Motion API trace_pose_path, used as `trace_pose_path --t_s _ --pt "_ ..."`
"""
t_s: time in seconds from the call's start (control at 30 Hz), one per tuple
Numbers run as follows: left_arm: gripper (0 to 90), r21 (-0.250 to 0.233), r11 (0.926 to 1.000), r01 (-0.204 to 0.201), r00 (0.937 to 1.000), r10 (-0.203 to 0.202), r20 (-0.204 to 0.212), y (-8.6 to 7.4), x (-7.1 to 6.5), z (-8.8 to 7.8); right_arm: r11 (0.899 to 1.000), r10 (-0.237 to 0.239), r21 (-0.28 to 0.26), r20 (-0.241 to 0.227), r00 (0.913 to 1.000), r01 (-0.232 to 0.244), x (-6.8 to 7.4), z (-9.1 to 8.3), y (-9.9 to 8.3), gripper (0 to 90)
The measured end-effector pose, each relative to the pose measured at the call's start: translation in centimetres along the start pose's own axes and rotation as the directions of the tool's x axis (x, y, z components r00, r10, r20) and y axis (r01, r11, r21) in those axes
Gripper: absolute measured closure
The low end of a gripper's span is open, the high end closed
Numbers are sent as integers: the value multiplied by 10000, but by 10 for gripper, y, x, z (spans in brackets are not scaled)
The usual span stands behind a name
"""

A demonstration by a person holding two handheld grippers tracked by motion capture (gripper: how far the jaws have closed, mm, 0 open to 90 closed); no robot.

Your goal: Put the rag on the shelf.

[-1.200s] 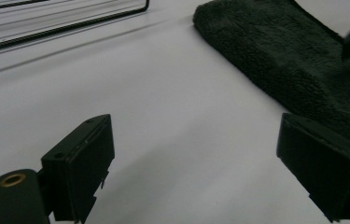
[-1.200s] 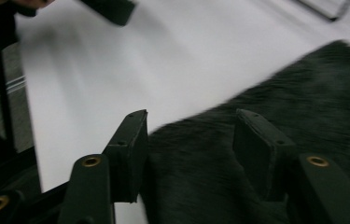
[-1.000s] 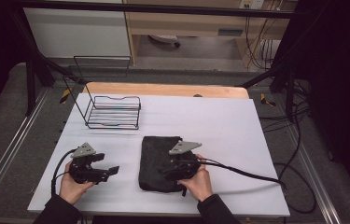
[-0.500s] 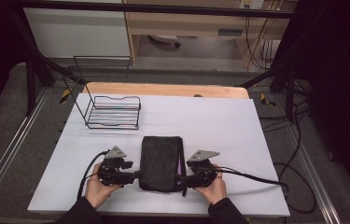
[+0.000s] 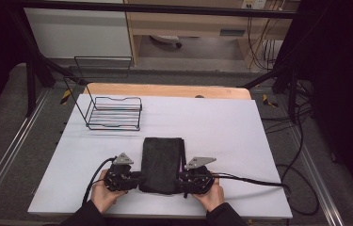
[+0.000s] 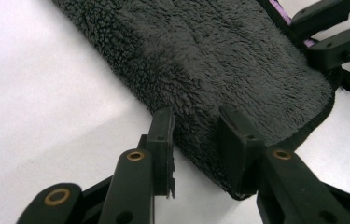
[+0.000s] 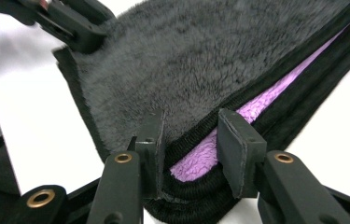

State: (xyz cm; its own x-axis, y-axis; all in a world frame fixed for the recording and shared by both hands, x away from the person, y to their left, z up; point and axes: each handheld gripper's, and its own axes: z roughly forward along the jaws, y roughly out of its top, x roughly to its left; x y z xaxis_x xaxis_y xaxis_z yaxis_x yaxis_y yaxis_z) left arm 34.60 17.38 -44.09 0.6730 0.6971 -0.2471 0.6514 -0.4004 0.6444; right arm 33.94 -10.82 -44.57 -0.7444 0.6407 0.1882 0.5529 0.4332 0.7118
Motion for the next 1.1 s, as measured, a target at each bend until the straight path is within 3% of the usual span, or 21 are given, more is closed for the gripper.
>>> trace_pose_path --t_s 0.13,0.17,0.2,0.23,0.27,0.37,0.5,0.67,0.87,1.0,1.1 --pt "639 14 9991 424 9990 -424 146 -1 1 4 9999 -45 -143 165 9999 47 -1 -2 1 594" --pt "639 15 9991 431 9990 -431 137 -1 1 5 9997 -75 -234 411 9991 85 -1 -3 1 539" --pt "641 12 9989 461 9988 -462 132 -1 1 5 9992 -139 -347 1324 9911 187 -3 -5 1 431" --pt "644 60 9991 413 9990 -414 139 -2 1 5 9990 -142 -395 1553 9878 206 -5 -5 0 417" --pt "644 54 9990 453 9989 -454 153 -2 1 5 9990 -142 -395 1553 9878 206 -5 -5 0 417" --pt "654 11 9984 566 9983 -566 118 -2 -1 6 9987 448 -295 1283 9907 -413 -11 -1 -3 390" --pt "707 161 9982 571 9983 -573 122 -1 -2 6 9982 592 -103 1127 9919 -584 -13 4 -3 386" --pt "790 285 9983 512 9986 -516 127 1 -3 5 9982 604 -18 974 9934 -605 -14 4 -2 478" --pt "829 279 9989 363 9993 -364 30 2 -5 3 9954 929 178 524 9943 -940 -16 4 1 717" --pt "833 345 9993 164 9999 -163 -39 1 -5 -4 9935 1095 298 177 9938 -1100 -13 2 5 754" --pt "833 443 9990 40 9998 -32 -193 -3 -5 -11 9954 910 308 91 9958 -912 -7 3 6 753"
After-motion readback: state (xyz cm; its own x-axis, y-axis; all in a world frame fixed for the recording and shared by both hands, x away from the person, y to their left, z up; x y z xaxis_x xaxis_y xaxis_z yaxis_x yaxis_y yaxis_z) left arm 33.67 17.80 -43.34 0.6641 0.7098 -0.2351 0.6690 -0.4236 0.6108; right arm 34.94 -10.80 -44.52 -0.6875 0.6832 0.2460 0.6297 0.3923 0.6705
